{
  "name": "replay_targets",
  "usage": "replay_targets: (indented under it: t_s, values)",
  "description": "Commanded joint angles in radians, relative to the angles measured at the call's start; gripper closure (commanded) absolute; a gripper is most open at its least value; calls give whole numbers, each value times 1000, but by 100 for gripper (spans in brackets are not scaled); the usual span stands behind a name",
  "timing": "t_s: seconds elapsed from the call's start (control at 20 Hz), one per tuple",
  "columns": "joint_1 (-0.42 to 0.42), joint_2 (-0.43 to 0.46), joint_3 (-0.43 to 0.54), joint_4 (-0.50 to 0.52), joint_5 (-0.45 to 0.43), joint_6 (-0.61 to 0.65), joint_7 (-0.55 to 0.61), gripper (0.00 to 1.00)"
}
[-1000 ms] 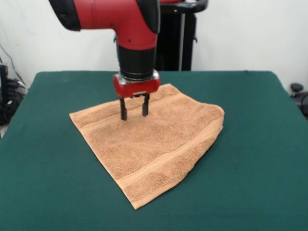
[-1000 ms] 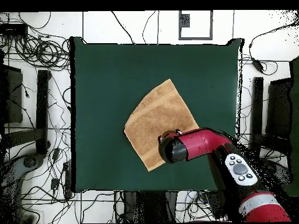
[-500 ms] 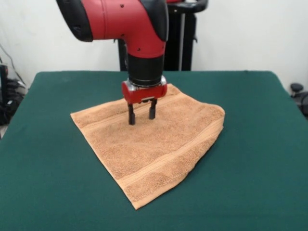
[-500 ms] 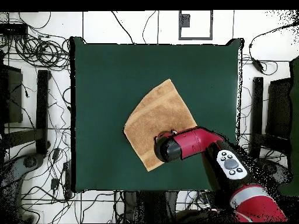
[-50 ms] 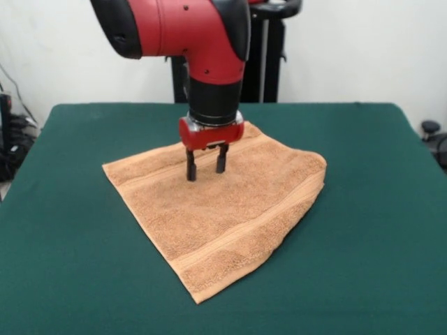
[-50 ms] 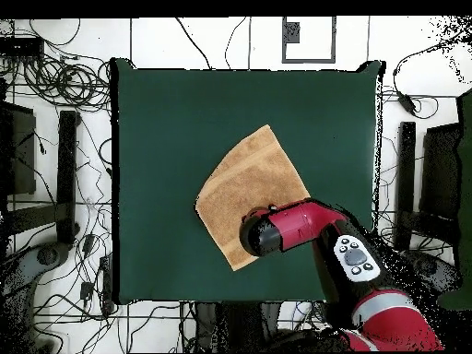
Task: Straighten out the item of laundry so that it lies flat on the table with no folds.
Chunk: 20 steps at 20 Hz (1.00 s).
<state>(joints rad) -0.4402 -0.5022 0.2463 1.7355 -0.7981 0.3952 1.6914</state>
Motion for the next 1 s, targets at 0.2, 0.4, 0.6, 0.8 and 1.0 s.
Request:
replay_targets:
  t_s: [0.2,0.4,0.6,0.8,1.0]
  values:
    - [5,214,-112,-118,-194,-60,-7,0]
    - [6,233,-139,-146,-218,-35,-15,0]
    - [50,245,-212,-185,-232,27,44,0]
    - [108,258,-273,-222,-244,74,79,0]
    - [152,277,-332,-248,-234,75,130,0]
